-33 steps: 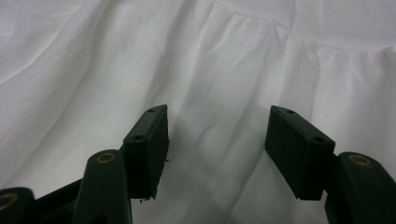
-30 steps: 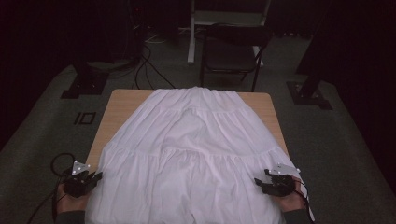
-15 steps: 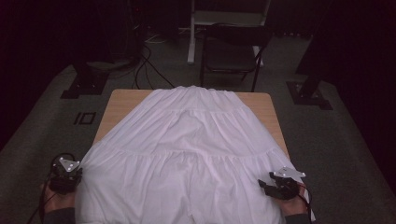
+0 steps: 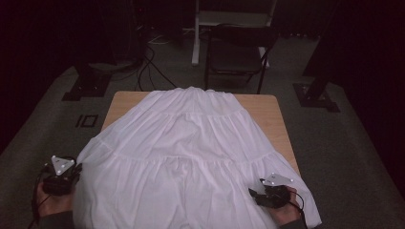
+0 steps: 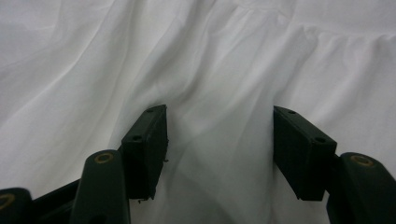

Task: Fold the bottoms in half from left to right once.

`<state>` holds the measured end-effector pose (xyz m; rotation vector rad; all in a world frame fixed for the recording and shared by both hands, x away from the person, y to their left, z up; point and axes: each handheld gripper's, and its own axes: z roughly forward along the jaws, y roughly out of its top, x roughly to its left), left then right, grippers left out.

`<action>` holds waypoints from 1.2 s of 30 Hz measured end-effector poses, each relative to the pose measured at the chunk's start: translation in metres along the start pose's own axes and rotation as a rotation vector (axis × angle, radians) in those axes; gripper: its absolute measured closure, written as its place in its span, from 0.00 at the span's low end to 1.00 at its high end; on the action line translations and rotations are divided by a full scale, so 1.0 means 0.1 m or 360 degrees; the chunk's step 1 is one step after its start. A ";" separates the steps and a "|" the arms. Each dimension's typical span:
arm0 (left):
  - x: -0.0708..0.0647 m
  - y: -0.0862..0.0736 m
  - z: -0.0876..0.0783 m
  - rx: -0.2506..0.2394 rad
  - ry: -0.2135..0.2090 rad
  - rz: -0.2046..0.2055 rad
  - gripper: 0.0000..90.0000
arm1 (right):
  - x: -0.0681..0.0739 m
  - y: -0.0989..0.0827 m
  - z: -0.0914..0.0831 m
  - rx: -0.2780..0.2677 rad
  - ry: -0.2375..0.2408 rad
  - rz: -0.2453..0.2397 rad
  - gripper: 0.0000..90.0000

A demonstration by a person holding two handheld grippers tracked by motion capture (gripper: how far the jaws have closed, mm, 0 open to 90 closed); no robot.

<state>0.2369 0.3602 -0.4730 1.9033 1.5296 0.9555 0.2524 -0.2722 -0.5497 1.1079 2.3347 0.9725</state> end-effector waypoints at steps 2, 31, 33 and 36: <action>-0.22 0.19 -0.06 -0.0088 -0.0134 0.0054 0.98 | -0.07 0.01 -0.06 -0.0039 -0.0033 0.0013 0.41; -3.69 1.94 -0.20 -0.0417 -0.1577 0.0793 0.98 | -0.54 -0.18 -0.08 0.0061 -0.0174 0.0249 0.31; -3.81 1.92 -0.15 -0.0382 -0.1638 0.0798 0.98 | -0.53 -0.18 -0.08 0.0060 -0.0179 0.0251 0.32; -4.12 1.79 0.10 -0.0189 -0.1771 0.0767 0.94 | -0.54 -0.19 -0.08 0.0063 -0.0187 0.0252 0.33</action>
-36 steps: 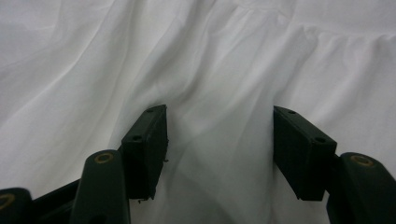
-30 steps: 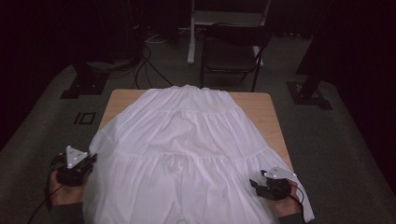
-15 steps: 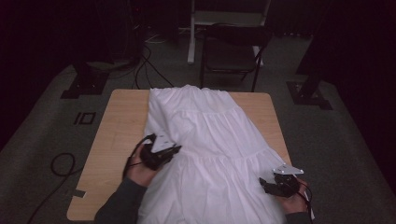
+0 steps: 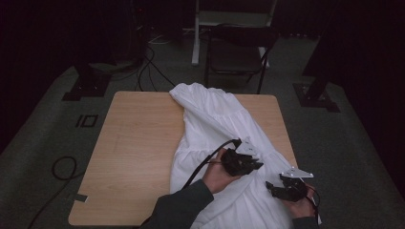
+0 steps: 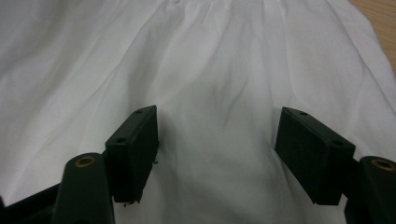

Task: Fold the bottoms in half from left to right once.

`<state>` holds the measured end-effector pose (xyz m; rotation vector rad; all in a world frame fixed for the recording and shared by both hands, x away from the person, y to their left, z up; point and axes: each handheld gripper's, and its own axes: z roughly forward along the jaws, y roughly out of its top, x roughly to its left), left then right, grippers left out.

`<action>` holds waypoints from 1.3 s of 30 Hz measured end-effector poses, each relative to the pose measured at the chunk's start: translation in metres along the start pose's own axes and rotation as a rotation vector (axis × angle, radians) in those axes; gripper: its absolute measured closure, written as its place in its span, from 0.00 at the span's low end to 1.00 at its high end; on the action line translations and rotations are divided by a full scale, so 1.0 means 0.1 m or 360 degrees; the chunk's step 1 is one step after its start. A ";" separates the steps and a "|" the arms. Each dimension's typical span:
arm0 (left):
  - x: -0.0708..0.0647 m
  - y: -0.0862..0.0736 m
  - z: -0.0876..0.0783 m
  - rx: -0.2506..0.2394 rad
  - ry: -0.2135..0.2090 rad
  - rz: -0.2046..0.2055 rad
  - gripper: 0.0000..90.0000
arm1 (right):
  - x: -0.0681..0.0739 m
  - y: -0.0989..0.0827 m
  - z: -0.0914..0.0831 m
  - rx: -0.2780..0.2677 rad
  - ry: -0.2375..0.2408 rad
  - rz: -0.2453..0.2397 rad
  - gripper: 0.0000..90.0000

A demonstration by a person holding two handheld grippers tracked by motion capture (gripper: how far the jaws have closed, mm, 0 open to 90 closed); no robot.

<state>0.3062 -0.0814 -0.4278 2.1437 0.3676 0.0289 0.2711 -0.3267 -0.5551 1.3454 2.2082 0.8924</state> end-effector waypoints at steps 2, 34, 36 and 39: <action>0.13 -0.17 0.16 0.0060 -0.0054 -0.0095 0.76 | 0.00 0.00 -0.01 0.0002 -0.0010 -0.0003 0.34; 1.02 -1.50 -0.98 0.0096 0.0741 -0.0520 0.45 | 0.02 0.92 -0.51 -0.0362 -0.0237 -0.0025 0.99; 0.99 -1.48 -0.90 0.0136 0.0760 -0.0495 0.44 | -0.13 0.90 -0.46 -0.0272 -0.0319 -0.0014 0.99; 0.96 -1.47 -0.77 0.0149 0.0729 -0.0497 0.43 | -0.35 0.76 -0.21 -0.0112 -0.0303 0.0061 0.99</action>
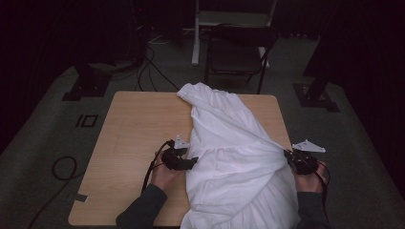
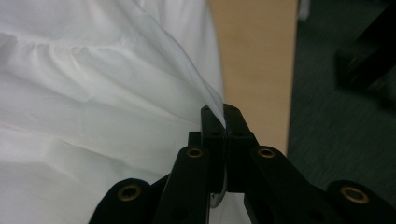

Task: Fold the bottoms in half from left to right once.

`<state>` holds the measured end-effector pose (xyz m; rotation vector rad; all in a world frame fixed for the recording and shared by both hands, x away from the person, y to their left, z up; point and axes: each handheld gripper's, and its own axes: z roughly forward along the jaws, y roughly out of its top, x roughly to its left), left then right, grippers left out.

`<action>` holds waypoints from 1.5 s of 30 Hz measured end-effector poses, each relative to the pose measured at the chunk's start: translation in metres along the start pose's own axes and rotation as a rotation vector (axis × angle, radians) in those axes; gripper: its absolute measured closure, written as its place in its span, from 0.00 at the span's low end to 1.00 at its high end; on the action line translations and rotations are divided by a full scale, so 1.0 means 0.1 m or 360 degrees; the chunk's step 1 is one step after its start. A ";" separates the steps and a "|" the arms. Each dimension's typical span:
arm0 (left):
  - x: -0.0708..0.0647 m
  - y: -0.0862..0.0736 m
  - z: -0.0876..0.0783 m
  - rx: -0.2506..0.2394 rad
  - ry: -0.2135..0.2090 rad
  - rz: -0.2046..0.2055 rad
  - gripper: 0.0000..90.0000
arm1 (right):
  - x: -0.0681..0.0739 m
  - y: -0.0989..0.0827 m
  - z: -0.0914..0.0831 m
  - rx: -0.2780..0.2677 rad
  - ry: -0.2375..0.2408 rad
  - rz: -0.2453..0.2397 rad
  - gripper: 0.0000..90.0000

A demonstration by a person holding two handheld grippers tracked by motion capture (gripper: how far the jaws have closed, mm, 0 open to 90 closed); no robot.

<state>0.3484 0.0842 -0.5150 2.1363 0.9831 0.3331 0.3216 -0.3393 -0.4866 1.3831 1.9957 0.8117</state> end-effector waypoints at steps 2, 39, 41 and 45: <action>-0.09 0.00 0.09 0.0029 -0.0022 0.0031 0.42 | -0.05 -0.15 0.19 0.0111 0.0008 0.0023 0.99; 0.80 0.13 0.30 0.0281 0.0491 0.0012 0.62 | 0.42 0.25 1.04 0.0254 0.0184 0.0095 0.87; 0.73 0.07 0.19 0.0217 0.0442 -0.0021 0.59 | 0.38 0.26 1.00 0.0225 0.0143 0.0143 0.75; 0.67 -0.03 0.05 0.0160 0.0385 -0.0051 0.55 | 0.46 0.33 0.79 0.0065 0.0224 0.0106 0.67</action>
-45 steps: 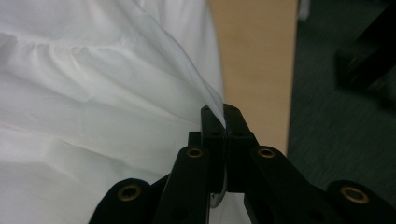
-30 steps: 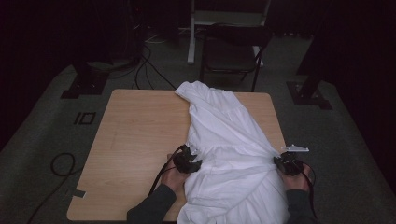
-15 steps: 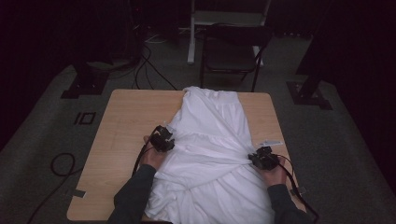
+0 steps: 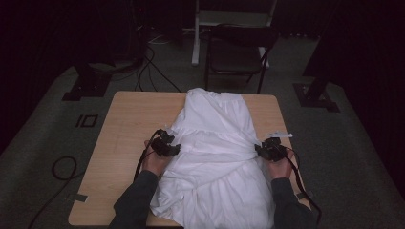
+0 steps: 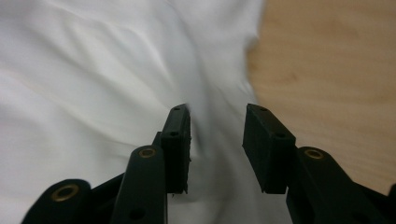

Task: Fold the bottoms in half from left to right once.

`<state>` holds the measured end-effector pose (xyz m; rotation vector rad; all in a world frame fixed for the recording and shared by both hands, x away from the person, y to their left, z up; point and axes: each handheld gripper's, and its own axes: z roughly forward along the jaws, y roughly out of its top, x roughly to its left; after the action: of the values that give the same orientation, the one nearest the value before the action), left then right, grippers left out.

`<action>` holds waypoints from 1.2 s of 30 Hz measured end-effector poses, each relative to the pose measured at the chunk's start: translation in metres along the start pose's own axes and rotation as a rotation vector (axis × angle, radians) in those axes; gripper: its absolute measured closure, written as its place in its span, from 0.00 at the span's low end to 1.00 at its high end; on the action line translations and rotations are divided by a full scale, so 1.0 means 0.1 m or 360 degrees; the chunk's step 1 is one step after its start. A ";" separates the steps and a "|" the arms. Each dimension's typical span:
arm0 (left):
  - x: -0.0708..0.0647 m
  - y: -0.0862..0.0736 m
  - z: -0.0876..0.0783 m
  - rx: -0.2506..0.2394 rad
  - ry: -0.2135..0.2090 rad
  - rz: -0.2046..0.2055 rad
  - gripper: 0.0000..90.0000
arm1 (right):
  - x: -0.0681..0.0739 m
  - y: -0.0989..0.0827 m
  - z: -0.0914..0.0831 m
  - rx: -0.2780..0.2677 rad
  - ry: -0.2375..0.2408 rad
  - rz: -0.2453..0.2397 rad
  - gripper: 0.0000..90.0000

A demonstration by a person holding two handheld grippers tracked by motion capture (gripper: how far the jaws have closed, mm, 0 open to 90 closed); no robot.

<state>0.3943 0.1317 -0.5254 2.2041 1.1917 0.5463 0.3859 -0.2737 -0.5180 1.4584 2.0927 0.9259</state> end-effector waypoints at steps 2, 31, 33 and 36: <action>-0.03 -0.07 -0.08 -0.0035 -0.0036 -0.0028 0.54 | 0.13 0.06 -0.05 -0.0029 0.0095 -0.0079 0.67; -0.47 -0.37 -0.33 -0.0082 -0.0318 0.0002 0.53 | 1.01 0.15 0.17 0.0108 0.0589 -0.0482 0.99; -0.51 -0.39 -0.36 -0.0089 -0.0335 0.0012 0.53 | 0.93 0.08 0.00 0.0091 0.0598 -0.0466 0.99; -0.58 -0.43 -0.41 -0.0093 -0.0353 0.0031 0.53 | 0.83 -0.07 -0.23 0.0066 0.0570 -0.0483 0.99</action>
<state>0.3136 0.1129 -0.5273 2.1639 1.0266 0.3297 0.3363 -0.2041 -0.5049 1.0054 2.5136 1.0855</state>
